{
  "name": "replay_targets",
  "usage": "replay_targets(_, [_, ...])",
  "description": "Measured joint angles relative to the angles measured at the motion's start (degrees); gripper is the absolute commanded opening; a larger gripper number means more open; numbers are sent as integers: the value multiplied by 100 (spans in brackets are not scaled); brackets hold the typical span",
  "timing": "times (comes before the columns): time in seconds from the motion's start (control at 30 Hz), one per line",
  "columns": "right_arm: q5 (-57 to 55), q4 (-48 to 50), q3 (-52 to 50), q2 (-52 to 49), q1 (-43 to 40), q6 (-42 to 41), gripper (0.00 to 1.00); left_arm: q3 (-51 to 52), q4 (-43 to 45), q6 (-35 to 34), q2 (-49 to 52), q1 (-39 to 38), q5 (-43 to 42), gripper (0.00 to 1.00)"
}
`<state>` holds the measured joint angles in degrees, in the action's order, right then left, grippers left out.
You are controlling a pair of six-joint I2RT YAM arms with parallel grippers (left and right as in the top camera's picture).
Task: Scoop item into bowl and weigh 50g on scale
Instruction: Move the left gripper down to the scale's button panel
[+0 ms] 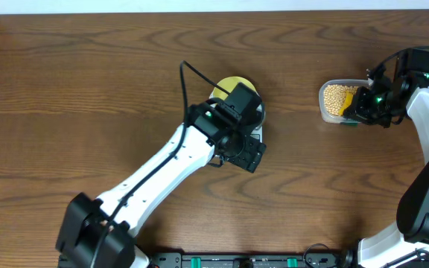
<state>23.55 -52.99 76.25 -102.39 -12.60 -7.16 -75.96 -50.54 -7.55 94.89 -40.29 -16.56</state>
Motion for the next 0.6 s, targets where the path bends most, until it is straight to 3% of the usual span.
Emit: replay_targets(0.6, [-39,-105,0,0,0,48,1,138,1246,205,1147,0,-7,78])
